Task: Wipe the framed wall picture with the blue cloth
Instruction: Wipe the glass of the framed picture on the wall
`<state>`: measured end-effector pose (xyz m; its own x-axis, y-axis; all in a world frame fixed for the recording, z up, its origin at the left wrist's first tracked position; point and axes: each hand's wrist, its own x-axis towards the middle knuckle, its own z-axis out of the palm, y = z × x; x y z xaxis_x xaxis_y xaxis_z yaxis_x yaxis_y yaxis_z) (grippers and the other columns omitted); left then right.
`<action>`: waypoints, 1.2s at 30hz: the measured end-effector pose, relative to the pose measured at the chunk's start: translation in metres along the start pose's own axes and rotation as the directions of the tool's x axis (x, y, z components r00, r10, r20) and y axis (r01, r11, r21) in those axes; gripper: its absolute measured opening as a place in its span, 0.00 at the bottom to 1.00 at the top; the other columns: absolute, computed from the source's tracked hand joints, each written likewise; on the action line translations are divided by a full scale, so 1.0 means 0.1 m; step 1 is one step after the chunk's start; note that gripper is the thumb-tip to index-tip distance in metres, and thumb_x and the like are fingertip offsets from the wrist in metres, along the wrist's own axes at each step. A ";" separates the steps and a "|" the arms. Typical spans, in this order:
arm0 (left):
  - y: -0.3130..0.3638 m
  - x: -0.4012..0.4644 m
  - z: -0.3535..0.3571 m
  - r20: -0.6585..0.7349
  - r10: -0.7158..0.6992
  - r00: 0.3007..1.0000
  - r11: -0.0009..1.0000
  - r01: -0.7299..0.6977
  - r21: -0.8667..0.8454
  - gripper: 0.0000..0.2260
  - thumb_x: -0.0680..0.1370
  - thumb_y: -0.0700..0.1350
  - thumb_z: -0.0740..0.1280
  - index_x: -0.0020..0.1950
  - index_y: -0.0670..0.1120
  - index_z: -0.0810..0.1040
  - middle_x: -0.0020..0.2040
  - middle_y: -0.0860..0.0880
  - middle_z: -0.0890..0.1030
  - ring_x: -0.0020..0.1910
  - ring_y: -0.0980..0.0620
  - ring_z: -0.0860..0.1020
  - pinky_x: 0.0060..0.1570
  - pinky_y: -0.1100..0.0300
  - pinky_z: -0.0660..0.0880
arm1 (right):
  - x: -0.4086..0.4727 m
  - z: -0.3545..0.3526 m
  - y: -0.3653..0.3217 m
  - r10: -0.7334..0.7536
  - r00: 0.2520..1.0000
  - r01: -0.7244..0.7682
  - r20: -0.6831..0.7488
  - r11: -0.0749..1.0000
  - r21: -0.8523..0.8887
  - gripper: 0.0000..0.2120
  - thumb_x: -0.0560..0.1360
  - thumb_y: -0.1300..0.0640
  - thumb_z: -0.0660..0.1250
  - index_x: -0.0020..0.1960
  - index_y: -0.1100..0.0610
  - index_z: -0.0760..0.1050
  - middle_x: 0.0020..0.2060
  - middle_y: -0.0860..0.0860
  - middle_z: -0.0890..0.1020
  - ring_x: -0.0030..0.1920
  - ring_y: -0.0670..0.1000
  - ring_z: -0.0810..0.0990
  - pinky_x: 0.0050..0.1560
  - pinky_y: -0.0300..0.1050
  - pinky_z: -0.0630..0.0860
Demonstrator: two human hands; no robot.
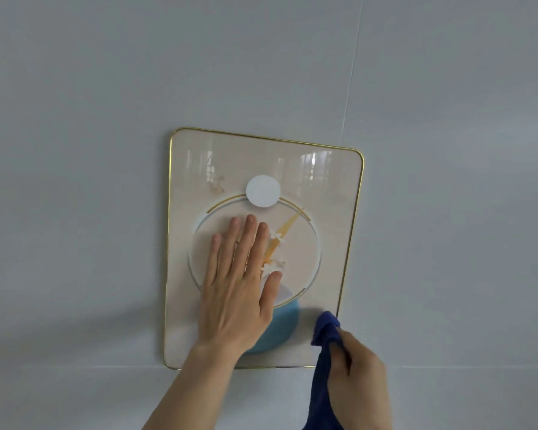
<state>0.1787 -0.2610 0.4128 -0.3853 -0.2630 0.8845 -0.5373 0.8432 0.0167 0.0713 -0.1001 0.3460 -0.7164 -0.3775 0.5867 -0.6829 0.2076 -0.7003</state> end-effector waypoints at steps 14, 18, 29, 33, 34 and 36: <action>-1.27 0.24 -0.50 -0.210 -0.206 0.956 0.971 0.227 0.081 0.29 0.83 0.55 0.50 0.83 0.47 0.53 0.84 0.46 0.53 0.84 0.45 0.51 0.82 0.43 0.47 | 0.78 0.10 -2.05 -0.540 0.746 0.623 -0.390 0.773 0.121 0.11 0.81 0.67 0.58 0.57 0.62 0.78 0.51 0.49 0.81 0.46 0.45 0.77 0.48 0.32 0.71; -1.66 0.36 -0.46 -0.205 -0.178 0.962 0.963 0.213 0.163 0.29 0.83 0.54 0.50 0.84 0.47 0.52 0.84 0.47 0.52 0.84 0.45 0.49 0.82 0.42 0.46 | 1.06 0.47 -2.15 -0.673 0.628 0.703 -0.391 0.706 -0.085 0.20 0.76 0.72 0.59 0.66 0.66 0.76 0.65 0.60 0.80 0.61 0.61 0.80 0.57 0.50 0.78; -1.97 0.37 -0.20 -0.259 -0.128 0.957 0.964 0.181 0.194 0.30 0.83 0.54 0.51 0.84 0.50 0.49 0.84 0.48 0.50 0.84 0.44 0.49 0.81 0.41 0.50 | 1.30 1.04 -2.13 -0.800 0.545 0.679 -0.251 0.597 -0.428 0.19 0.81 0.62 0.62 0.71 0.62 0.75 0.68 0.61 0.77 0.72 0.64 0.72 0.77 0.62 0.62; -1.97 0.37 -0.20 -0.260 -0.125 0.957 0.966 0.177 0.187 0.30 0.83 0.54 0.52 0.84 0.50 0.50 0.84 0.49 0.49 0.84 0.44 0.49 0.81 0.40 0.50 | 1.26 1.10 -2.08 -0.813 0.532 0.674 -0.235 0.575 -0.464 0.21 0.80 0.63 0.61 0.72 0.62 0.73 0.70 0.61 0.76 0.73 0.64 0.70 0.78 0.62 0.60; -1.97 0.37 -0.21 -0.261 -0.126 0.957 0.967 0.177 0.184 0.30 0.83 0.54 0.52 0.84 0.50 0.50 0.84 0.48 0.49 0.84 0.44 0.49 0.81 0.40 0.50 | 1.25 1.11 -2.07 -0.816 0.528 0.679 -0.235 0.572 -0.460 0.20 0.80 0.64 0.62 0.72 0.63 0.73 0.70 0.61 0.76 0.73 0.64 0.71 0.78 0.62 0.60; -1.97 0.37 -0.21 -0.261 -0.125 0.957 0.966 0.177 0.187 0.29 0.83 0.54 0.51 0.84 0.50 0.50 0.85 0.48 0.51 0.84 0.44 0.49 0.81 0.40 0.50 | 1.24 1.13 -2.05 -0.820 0.523 0.689 -0.231 0.566 -0.453 0.20 0.80 0.65 0.62 0.72 0.64 0.74 0.69 0.61 0.77 0.72 0.65 0.72 0.78 0.62 0.61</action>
<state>0.2856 -0.4267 0.4522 -0.1065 -0.2347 0.9662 -0.7279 0.6804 0.0850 0.1384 -0.2910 0.5163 0.1528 -0.1588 0.9754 -0.9447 0.2662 0.1914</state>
